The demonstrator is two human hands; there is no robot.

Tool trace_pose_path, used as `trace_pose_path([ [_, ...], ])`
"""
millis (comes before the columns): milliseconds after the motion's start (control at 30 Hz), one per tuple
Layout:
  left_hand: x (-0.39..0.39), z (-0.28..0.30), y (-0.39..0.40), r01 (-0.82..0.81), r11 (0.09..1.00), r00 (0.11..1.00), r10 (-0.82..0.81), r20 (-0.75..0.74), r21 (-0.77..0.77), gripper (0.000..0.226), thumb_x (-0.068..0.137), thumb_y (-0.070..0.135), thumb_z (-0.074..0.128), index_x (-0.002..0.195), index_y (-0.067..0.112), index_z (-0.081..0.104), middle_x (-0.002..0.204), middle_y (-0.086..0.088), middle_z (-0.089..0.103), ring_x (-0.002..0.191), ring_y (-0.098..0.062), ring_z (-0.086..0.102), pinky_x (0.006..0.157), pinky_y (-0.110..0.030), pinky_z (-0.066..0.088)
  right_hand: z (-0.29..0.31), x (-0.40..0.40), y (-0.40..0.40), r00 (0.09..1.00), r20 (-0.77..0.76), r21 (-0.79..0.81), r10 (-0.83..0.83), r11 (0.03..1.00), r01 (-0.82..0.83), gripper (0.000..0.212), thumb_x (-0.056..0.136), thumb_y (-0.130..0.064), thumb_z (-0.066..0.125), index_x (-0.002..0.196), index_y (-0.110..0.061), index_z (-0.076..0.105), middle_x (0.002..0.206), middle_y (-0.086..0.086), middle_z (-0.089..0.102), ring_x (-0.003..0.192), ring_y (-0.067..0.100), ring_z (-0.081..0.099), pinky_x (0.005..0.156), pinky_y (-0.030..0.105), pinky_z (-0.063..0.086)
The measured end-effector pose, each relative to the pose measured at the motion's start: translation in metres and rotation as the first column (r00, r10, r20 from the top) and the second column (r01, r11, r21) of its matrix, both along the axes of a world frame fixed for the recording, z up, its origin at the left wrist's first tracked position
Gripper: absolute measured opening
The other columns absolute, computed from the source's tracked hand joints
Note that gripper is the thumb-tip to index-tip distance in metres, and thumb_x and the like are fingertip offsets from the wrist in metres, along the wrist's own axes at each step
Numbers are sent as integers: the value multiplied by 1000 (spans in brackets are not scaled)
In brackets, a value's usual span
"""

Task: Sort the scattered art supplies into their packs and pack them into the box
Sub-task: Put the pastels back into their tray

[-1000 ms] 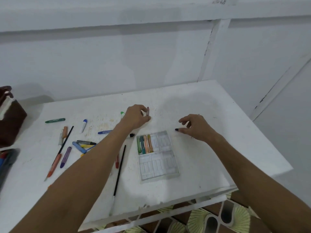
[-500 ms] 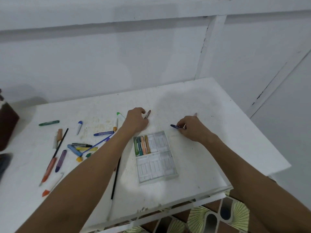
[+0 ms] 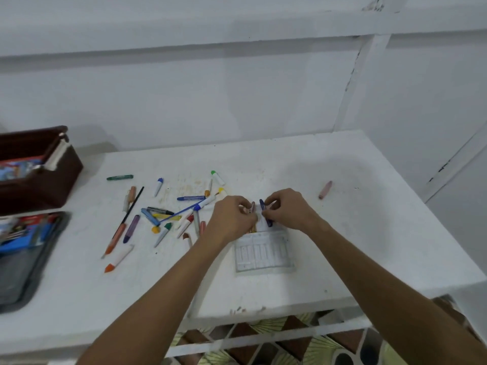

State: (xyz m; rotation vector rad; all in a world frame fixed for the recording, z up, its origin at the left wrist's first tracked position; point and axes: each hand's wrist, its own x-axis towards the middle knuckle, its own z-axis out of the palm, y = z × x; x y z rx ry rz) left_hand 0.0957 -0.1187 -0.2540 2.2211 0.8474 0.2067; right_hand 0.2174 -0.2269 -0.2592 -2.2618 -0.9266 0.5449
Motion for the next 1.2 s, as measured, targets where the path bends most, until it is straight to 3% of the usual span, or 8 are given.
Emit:
trace_pose_path([
  [200,-2,-6,-14,20,1000,1000,-20,17,11,17,79,29,70,88,14,71,69,3,65,60,-9,59,48,-12,40,-1,-7,2,999,37,-1,17,1000,-16,29,78,-22,74,104,-10,70,80,2,67,70,11,63,59,11,45],
  [300,0,-6,-16,43,999,998,-43,36,-10,12,76,21,75,83,11,72,63,4,62,55,-8,56,50,-13,44,-2,-7,2,998,36,3,50,999,-50,23,80,-25,72,99,-11,72,76,3,70,59,1,58,51,4,40],
  [467,2,-7,-13,97,994,995,-97,2,-41,16,87,17,62,76,12,73,56,3,58,49,-7,49,43,-10,35,-1,-3,-3,990,48,-53,131,990,-129,20,89,-17,62,105,-14,73,85,1,70,59,0,53,50,4,38],
  [567,2,-6,-4,161,987,985,-162,-54,-30,22,93,19,54,81,17,73,55,6,57,48,-5,46,41,-8,32,-1,-1,-5,983,69,-95,170,982,-163,23,88,-16,63,110,-16,71,100,3,71,75,7,61,57,5,37],
  [667,2,-5,3,231,973,969,-232,-81,-25,19,93,18,56,97,20,75,60,11,58,47,-2,45,42,-5,31,-2,-1,-5,978,75,-110,196,976,-187,26,86,-19,67,111,-17,71,96,4,72,78,13,63,59,7,40],
  [833,5,-7,8,249,967,967,-244,-79,55,19,85,24,71,102,16,73,71,8,55,58,-3,47,51,-10,31,-3,2,-5,971,61,-134,231,966,-221,29,86,-25,67,114,-19,69,89,4,72,78,20,66,71,26,52],
  [1100,5,-13,12,274,953,962,-270,-48,131,30,82,28,74,110,20,67,92,3,65,78,-11,56,66,-18,42,-8,3,-7,971,64,-120,229,968,-220,31,85,-23,67,116,-20,68,85,0,70,72,13,63,64,15,47],
  [1200,4,-14,11,299,944,954,-293,-60,139,25,86,28,69,110,19,70,80,5,63,62,-5,52,56,-14,36,-10,2,-9,974,62,-96,217,973,-211,32,84,-21,67,116,-20,68,81,-3,66,67,8,58,61,10,44],
])
